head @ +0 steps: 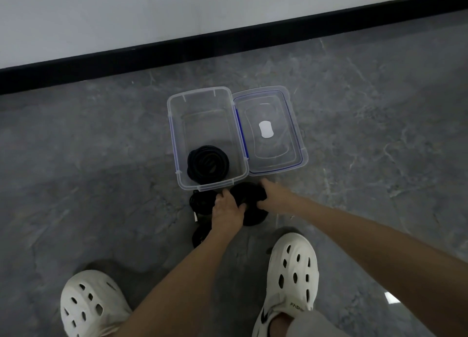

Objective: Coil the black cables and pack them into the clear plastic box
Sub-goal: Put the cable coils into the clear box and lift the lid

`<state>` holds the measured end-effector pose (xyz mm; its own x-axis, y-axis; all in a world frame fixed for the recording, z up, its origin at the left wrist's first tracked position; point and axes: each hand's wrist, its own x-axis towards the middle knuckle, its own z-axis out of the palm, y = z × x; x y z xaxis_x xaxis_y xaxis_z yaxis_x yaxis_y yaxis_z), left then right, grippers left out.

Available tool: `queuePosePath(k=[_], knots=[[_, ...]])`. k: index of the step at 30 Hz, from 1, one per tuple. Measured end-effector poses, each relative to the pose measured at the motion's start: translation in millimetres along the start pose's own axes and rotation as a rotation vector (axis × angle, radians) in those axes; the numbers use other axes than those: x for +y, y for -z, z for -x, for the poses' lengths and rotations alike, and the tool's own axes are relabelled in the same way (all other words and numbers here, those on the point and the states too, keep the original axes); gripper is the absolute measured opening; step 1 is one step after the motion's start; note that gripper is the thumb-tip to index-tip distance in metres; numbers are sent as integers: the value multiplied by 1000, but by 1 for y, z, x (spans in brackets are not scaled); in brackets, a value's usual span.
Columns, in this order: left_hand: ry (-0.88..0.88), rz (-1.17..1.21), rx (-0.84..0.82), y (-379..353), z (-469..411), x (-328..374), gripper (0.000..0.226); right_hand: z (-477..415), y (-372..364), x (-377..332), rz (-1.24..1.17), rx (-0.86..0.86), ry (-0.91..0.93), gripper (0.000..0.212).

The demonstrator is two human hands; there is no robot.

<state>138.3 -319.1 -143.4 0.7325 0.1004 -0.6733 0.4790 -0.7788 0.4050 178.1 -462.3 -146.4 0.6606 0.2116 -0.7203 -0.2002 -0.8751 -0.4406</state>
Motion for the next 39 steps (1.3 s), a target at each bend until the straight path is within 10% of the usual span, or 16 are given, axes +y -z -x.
queuePosePath(k=[16, 33, 39], knots=[[58, 290, 43, -4, 23, 10, 38, 38, 34, 3, -131, 13, -20, 35], [-253, 199, 322, 130, 8, 46, 48, 44, 118, -97, -272, 219, 141, 50], [-409, 222, 140, 176, -57, 33, 69, -21, 122, -132, -386, 253, 168, 54]])
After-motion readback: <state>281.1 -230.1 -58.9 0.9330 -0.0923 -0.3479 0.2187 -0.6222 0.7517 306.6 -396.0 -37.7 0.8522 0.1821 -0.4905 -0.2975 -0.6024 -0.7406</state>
